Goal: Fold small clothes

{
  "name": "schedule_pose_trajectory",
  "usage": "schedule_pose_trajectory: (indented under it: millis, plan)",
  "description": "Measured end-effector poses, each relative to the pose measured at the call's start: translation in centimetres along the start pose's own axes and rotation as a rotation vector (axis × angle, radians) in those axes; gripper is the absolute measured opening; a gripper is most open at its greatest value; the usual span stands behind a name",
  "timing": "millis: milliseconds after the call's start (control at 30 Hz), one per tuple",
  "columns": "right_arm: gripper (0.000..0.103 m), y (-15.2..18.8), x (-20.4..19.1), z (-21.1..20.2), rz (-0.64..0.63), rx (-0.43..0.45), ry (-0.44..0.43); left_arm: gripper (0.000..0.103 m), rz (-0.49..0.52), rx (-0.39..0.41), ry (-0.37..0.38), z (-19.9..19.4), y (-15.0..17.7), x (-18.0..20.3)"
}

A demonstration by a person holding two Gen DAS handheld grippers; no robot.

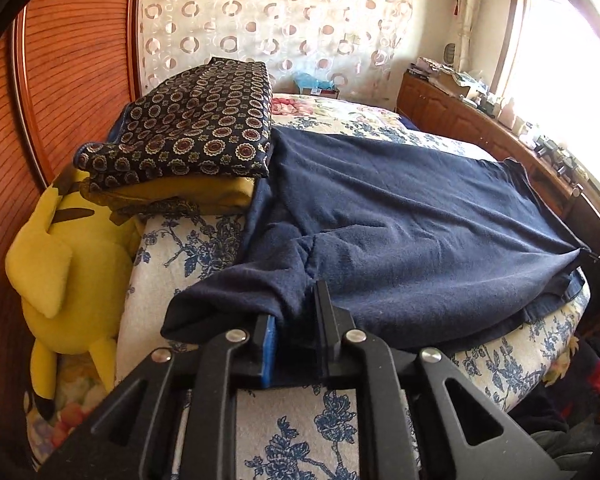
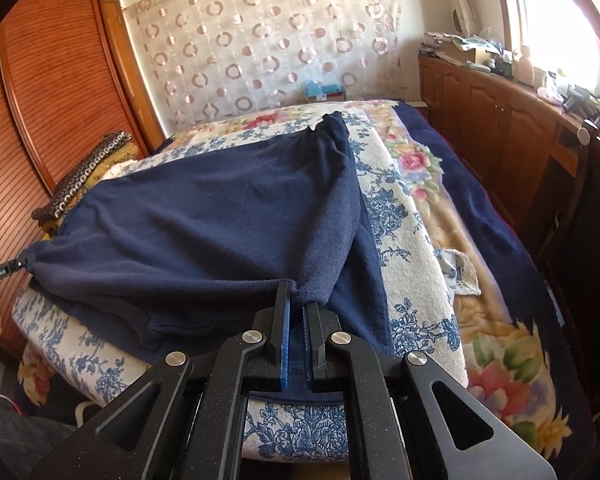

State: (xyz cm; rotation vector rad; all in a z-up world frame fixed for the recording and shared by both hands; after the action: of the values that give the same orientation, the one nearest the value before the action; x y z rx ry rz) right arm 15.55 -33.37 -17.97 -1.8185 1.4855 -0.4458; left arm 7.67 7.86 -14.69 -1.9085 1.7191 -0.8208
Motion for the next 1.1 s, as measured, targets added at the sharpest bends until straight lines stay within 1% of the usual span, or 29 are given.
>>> schedule_pose_trajectory:
  millis: [67, 133, 200, 267, 300, 333, 400, 433, 533, 600, 633, 667, 733, 767, 833, 933, 1100]
  plan:
    - [0.003, -0.1, 0.0, -0.1, -0.007, -0.001, 0.002, 0.019, 0.007, 0.002, -0.002, -0.3, 0.0, 0.2]
    - [0.003, -0.4, -0.1, -0.4, -0.012, 0.005, 0.002, 0.025, 0.02, 0.007, -0.004, -0.8, 0.0, 0.3]
    - [0.003, -0.6, -0.3, -0.7, -0.018, 0.012, 0.0, 0.037, 0.03, 0.011, -0.013, -1.1, -0.1, 0.2]
    - [0.005, -0.9, -0.5, -1.1, -0.03, 0.019, 0.008, 0.04, 0.032, 0.014, -0.013, -1.5, -0.2, 0.0]
    - [0.006, -1.1, -0.5, -1.3, -0.035, 0.024, 0.015, 0.043, 0.029, 0.017, -0.009, -1.7, -0.2, 0.0]
    - [0.006, -1.3, -0.6, -1.5, -0.04, 0.031, 0.02, 0.045, 0.024, 0.021, -0.008, -1.8, -0.2, -0.2]
    - [0.009, -1.6, -0.6, -2.0, -0.045, 0.043, 0.025, 0.055, 0.017, 0.026, -0.01, -2.0, -0.2, -0.5]
    - [0.012, -1.8, -0.6, -2.1, -0.047, 0.046, 0.031, 0.056, 0.014, 0.028, -0.008, -2.2, -0.2, -0.6]
    - [0.018, -2.0, -0.4, -2.4, -0.057, 0.045, 0.06, 0.056, 0.007, 0.036, 0.008, -2.4, -0.1, -0.9]
    - [0.022, -2.1, -0.3, -2.7, -0.063, 0.057, 0.067, 0.056, -0.004, 0.051, -0.007, -2.6, -0.3, -1.2]
    - [0.025, -2.2, -0.2, -2.8, -0.06, 0.062, 0.074, 0.056, -0.012, 0.061, -0.02, -2.8, -0.4, -1.4]
    - [0.032, -2.2, -0.2, -2.9, -0.057, 0.065, 0.075, 0.056, -0.018, 0.075, -0.029, -3.1, -0.5, -1.6]
    - [0.038, -2.2, -0.2, -3.0, -0.047, 0.071, 0.069, 0.056, -0.036, 0.114, -0.037, -3.9, -1.0, -1.9]
    - [0.038, -2.2, -0.4, -2.9, -0.045, 0.072, 0.06, 0.056, -0.046, 0.137, -0.037, -4.4, -1.3, -2.1]
    - [0.038, -2.0, -0.8, -2.6, -0.051, 0.064, 0.047, 0.056, -0.046, 0.147, -0.032, -4.7, -1.7, -2.1]
    - [0.039, -1.6, -1.5, -1.8, -0.061, 0.05, 0.027, 0.056, -0.04, 0.115, -0.049, -3.6, -1.8, -2.4]
    - [0.041, -1.1, -2.9, 0.0, -0.07, 0.024, -0.015, 0.056, -0.052, 0.005, -0.085, 0.5, -0.7, -3.4]
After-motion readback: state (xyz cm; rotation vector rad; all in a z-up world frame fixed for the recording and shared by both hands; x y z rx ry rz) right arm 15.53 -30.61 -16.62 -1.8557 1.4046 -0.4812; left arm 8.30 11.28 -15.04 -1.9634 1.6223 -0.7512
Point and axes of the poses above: each gripper's, at about its wrist camera, not at the fingertips, and z roughly the way its jaws point, x to its right, y to its underside, the point moved 7 cm from there along z, roughly the way its jaws point, and after that the axes turned 2 degrees about -x, right-handed, at the moved point
